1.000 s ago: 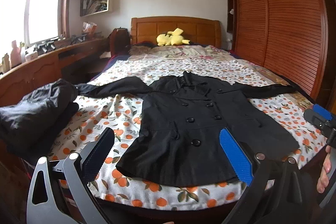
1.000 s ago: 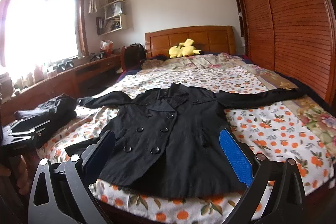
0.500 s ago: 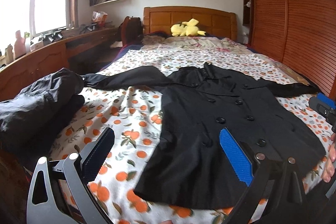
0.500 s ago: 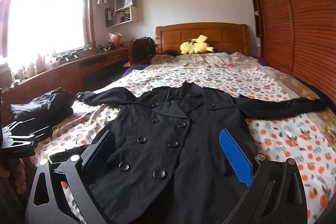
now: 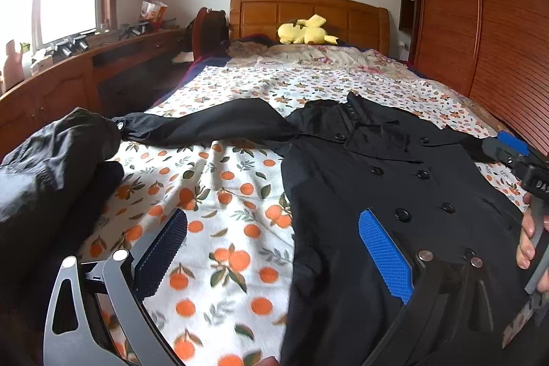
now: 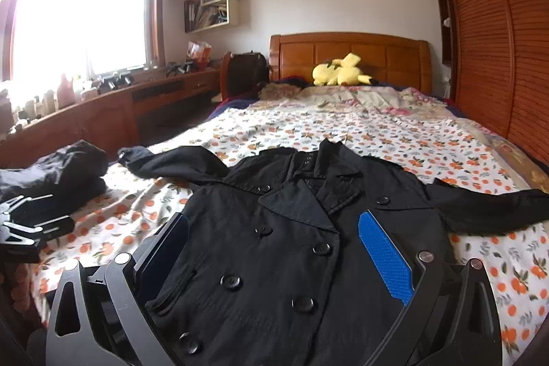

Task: Fold large clothes
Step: 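Move the left tool toward the cuff of the nearest coat sleeve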

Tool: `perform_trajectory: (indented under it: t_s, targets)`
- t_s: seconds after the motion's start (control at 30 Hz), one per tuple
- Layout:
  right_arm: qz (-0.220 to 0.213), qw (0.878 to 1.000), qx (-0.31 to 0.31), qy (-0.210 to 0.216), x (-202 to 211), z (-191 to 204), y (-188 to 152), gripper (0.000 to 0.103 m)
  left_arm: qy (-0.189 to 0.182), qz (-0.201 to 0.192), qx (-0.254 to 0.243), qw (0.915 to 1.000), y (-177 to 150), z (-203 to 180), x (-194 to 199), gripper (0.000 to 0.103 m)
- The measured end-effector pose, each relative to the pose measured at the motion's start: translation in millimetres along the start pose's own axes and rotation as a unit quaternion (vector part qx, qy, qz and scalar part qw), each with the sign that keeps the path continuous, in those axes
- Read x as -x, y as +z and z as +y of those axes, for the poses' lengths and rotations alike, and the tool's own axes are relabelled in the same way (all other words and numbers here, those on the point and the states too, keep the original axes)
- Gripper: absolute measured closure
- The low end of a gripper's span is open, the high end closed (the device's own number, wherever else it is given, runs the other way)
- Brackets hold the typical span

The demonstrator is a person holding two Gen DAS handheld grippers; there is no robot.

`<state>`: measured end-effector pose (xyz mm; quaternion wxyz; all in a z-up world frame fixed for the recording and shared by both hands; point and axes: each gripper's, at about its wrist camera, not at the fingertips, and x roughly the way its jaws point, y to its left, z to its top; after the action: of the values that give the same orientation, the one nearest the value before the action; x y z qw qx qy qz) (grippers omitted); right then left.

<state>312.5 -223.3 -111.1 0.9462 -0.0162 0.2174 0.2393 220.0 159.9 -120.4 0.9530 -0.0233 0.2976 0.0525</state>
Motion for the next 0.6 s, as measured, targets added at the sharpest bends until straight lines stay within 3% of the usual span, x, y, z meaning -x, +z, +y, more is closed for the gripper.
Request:
perform_trajectory:
  t_s: [0.27,0.43,0.6]
  targets:
    - [0.054,0.998,-0.009,0.015,-60.1,-8.0,-36.4,0.007,-0.006,0.029,0.011,0.9995,21.8,24.3,-59.8,0.002]
    - [0.060,0.997,-0.017,0.038,-64.1,-10.7,-37.9,0.007,0.018,0.045,-0.001,0.9988,43.4,36.2,-102.4,0.002]
    - [0.067,0.997,-0.018,0.039,-68.6,-10.7,-41.9,0.007,0.032,0.057,0.018,0.9977,70.4,64.0,-147.3,0.002]
